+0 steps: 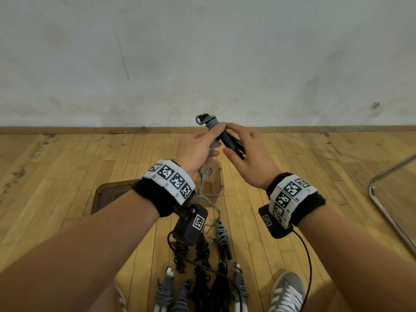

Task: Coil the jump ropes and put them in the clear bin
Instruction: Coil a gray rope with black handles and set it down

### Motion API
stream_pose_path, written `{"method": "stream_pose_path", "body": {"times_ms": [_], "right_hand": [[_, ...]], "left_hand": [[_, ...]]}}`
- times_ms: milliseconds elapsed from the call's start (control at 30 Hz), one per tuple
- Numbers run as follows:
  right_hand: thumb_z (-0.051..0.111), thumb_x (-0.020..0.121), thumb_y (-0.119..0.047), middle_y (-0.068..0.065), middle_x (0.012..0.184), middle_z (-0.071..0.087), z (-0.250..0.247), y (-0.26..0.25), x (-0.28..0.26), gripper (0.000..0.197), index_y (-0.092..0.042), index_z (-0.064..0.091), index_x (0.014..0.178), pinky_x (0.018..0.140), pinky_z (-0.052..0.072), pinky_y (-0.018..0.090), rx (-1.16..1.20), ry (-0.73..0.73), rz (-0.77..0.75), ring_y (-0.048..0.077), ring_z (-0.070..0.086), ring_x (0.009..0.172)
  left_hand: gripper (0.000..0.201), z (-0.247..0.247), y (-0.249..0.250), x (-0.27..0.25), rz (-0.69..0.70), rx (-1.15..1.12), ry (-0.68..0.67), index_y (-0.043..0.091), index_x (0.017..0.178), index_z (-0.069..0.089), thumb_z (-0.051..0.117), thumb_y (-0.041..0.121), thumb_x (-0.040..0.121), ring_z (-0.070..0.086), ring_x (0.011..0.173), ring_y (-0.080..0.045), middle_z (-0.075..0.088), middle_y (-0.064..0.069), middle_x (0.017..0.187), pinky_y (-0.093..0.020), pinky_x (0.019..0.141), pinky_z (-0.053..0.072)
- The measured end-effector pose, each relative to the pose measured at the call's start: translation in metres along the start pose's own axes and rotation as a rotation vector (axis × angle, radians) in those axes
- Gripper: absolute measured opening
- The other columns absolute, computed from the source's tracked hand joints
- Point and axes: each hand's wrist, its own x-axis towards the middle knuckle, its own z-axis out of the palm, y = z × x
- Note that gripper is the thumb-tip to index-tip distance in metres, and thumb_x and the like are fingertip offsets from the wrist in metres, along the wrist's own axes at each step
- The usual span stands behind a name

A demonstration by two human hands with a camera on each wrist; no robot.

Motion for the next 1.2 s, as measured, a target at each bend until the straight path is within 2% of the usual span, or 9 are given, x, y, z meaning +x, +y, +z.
{"method": "stream_pose_path", "body": {"times_ms": [100,200,333,500,633,733,867,967,1200], "right_hand": [[0.078,0.087,-0.035,-0.015,0.106,0.054,0.000,-0.004,-0.002,0.075,-0.039,0.036,0.149,0.079,0.051,0.028,0.114,-0.023,-0.012,0.005,0.054,0.090],[0.080,0.085,-0.039,-0.002,0.100,0.065,-0.004,-0.008,-0.002,0.076,-0.037,0.036,0.148,0.067,0.058,0.027,0.286,-0.058,0.133,0.015,0.067,0.077],[0.072,0.093,-0.035,-0.001,0.114,0.070,-0.011,-0.008,-0.002,0.066,-0.031,0.040,0.150,0.077,0.064,0.042,0.278,-0.107,0.165,0.016,0.076,0.079],[0.069,0.096,-0.018,-0.002,0.119,0.071,-0.018,-0.011,-0.003,0.055,-0.025,0.048,0.146,0.071,0.060,0.022,0.257,-0.041,0.110,0.008,0.075,0.080],[0.069,0.095,-0.018,-0.006,0.120,0.069,-0.020,-0.011,0.001,0.055,-0.027,0.048,0.145,0.079,0.062,0.033,0.264,0.067,0.117,0.009,0.075,0.080],[0.069,0.096,-0.019,-0.009,0.115,0.069,-0.022,-0.010,0.002,0.055,-0.026,0.047,0.146,0.078,0.062,0.034,0.243,0.114,0.145,0.007,0.075,0.079],[0.069,0.095,-0.025,-0.013,0.113,0.068,-0.026,-0.005,0.001,0.056,-0.032,0.046,0.145,0.081,0.061,0.030,0.125,0.138,0.166,0.004,0.073,0.085],[0.071,0.094,-0.030,-0.011,0.116,0.070,-0.026,-0.004,-0.001,0.058,-0.035,0.046,0.145,0.083,0.057,0.027,0.041,0.143,0.154,0.005,0.071,0.094],[0.066,0.097,-0.033,-0.016,0.093,0.058,-0.025,-0.004,0.000,0.055,-0.036,0.040,0.146,0.052,0.036,0.016,-0.227,0.135,0.128,-0.001,0.052,0.064]], "left_hand": [[0.039,0.001,0.000,-0.001,-0.014,-0.011,0.026,0.019,0.098,0.076,0.076,0.055,0.085,0.068,0.073,-0.010,0.078,0.005,0.087,-0.025,0.070,0.054],[0.029,0.000,0.003,-0.002,0.013,-0.011,-0.022,0.019,0.096,0.077,0.075,0.047,0.089,0.067,0.070,-0.008,0.077,0.008,0.080,-0.023,0.067,0.053],[0.026,-0.003,0.002,-0.001,0.059,0.046,-0.103,0.018,0.105,0.078,0.073,0.040,0.093,0.073,0.075,-0.007,0.079,0.000,0.092,-0.024,0.069,0.056],[0.031,-0.007,0.003,0.001,0.137,0.242,-0.193,0.019,0.108,0.074,0.059,0.046,0.101,0.074,0.075,-0.011,0.077,0.001,0.086,-0.029,0.074,0.059],[0.030,-0.011,0.008,0.002,0.242,0.380,-0.213,0.025,0.100,0.076,0.054,0.046,0.103,0.071,0.079,-0.007,0.076,0.005,0.077,-0.027,0.079,0.054],[0.026,-0.011,0.010,0.003,0.251,0.374,-0.257,0.017,0.104,0.077,0.057,0.034,0.104,0.066,0.070,-0.010,0.071,0.003,0.070,-0.025,0.070,0.052],[0.024,-0.009,0.004,0.001,0.197,0.355,-0.291,0.012,0.119,0.071,0.064,0.025,0.101,0.061,0.058,-0.010,0.064,0.001,0.073,-0.037,0.068,0.050],[0.023,-0.007,0.001,0.001,0.176,0.338,-0.281,0.012,0.121,0.069,0.063,0.022,0.101,0.057,0.050,-0.006,0.062,0.000,0.076,-0.024,0.055,0.048],[0.020,0.000,0.000,0.002,0.086,0.119,-0.204,0.012,0.116,0.072,0.058,0.020,0.104,0.045,0.047,-0.007,0.052,0.003,0.074,-0.026,0.059,0.050]]}}
